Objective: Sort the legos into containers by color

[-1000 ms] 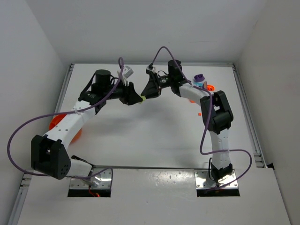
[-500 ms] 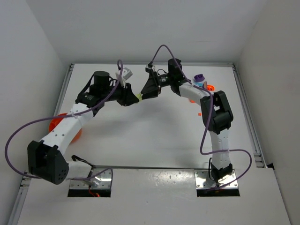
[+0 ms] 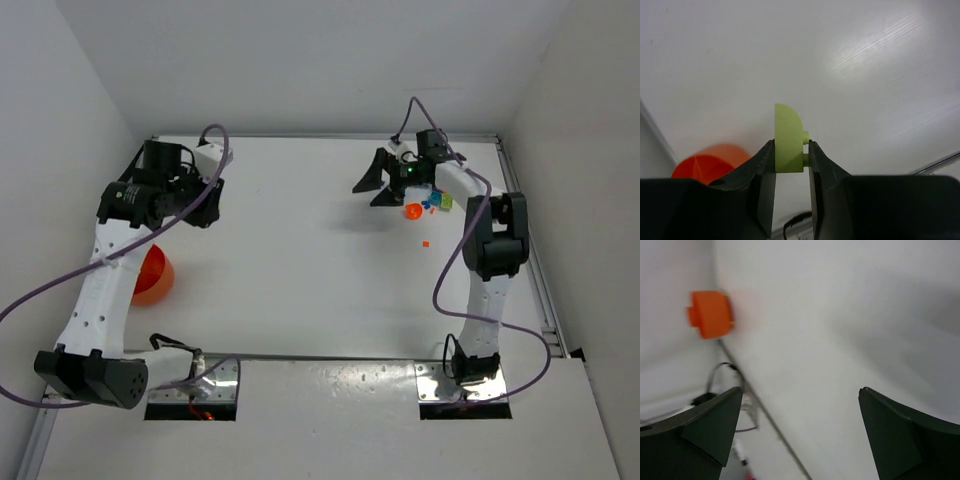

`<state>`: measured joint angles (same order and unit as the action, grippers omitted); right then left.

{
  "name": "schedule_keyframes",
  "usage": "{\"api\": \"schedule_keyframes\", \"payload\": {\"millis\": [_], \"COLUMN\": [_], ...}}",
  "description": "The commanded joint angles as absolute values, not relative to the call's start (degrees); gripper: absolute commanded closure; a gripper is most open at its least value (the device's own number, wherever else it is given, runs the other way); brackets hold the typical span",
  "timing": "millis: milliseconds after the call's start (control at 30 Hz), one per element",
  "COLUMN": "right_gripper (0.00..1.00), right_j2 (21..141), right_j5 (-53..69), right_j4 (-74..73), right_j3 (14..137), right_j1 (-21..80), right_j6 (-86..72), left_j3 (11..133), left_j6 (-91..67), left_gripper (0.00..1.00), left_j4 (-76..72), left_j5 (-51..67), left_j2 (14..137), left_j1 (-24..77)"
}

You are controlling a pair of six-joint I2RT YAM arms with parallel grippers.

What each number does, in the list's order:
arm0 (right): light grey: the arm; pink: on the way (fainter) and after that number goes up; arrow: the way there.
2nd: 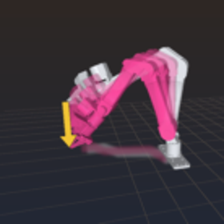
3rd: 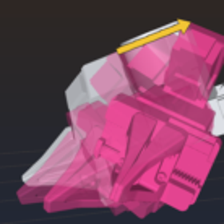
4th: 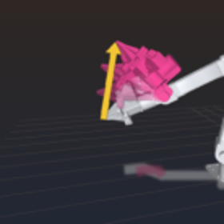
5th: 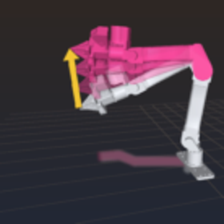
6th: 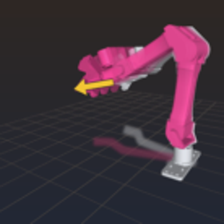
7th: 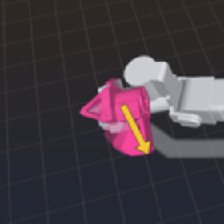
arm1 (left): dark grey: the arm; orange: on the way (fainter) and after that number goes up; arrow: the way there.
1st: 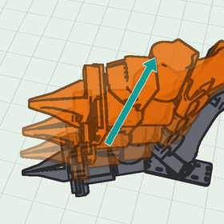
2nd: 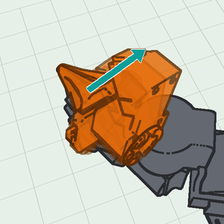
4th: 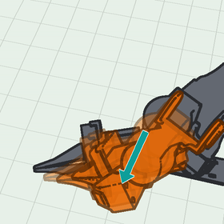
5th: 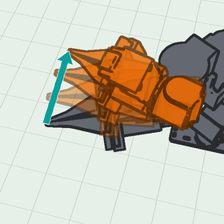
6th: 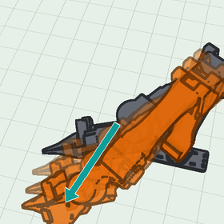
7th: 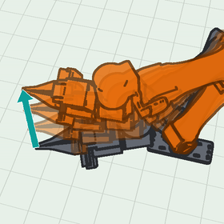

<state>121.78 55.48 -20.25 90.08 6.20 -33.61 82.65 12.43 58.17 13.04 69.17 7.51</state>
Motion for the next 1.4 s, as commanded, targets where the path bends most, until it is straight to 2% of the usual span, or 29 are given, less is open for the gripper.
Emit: {"api": "schedule_keyframes", "payload": {"millis": [0, 100, 133, 233, 500, 833, 1367], "right_gripper": [0.0, 0.0, 0.0, 0.0, 0.0, 0.0, 0.0], "right_j2": [112.9, 110.6, 110.0, 109.4, 110.7, 112.3, 112.3], "right_j5": [33.7, 26.8, 25.2, 22.6, 19.2, 20.5, 22.1], "right_j4": [-41.6, -43.2, -43.2, -43.8, -45.5, -45.5, -45.5], "right_j3": [92.2, 91.5, 90.9, 90.9, 93.9, 93.9, 91.7], "right_j1": [7.4, 6.9, 6.9, 6.9, 6.9, 8.1, 8.1], "right_j6": [-12.5, -7.7, -6.5, -4.6, -1.8, -1.2, -1.2], "left_j3": [86.5, 87.9, 86.2, 82.5, 80.9, 78.8, 77.7], "left_j6": [14.8, 13.4, 11.6, 11.1, 13.1, 19.0, 20.8], "left_gripper": [1.0, 1.0, 1.0, 0.98, 0.93, 0.87, 0.85], "left_j4": [69.9, 74.6, 74.6, 74.6, 74.6, 71.6, 67.7], "left_j5": [1.5, -6.6, -12.6, -18.3, -22.1, -20.8, -15.9], "left_j2": [70.4, 72.7, 72.7, 73.3, 76.2, 78.0, 83.4], "left_j1": [5.4, 3.7, 2.6, -1.7, -9.1, -18.3, -21.4]}}
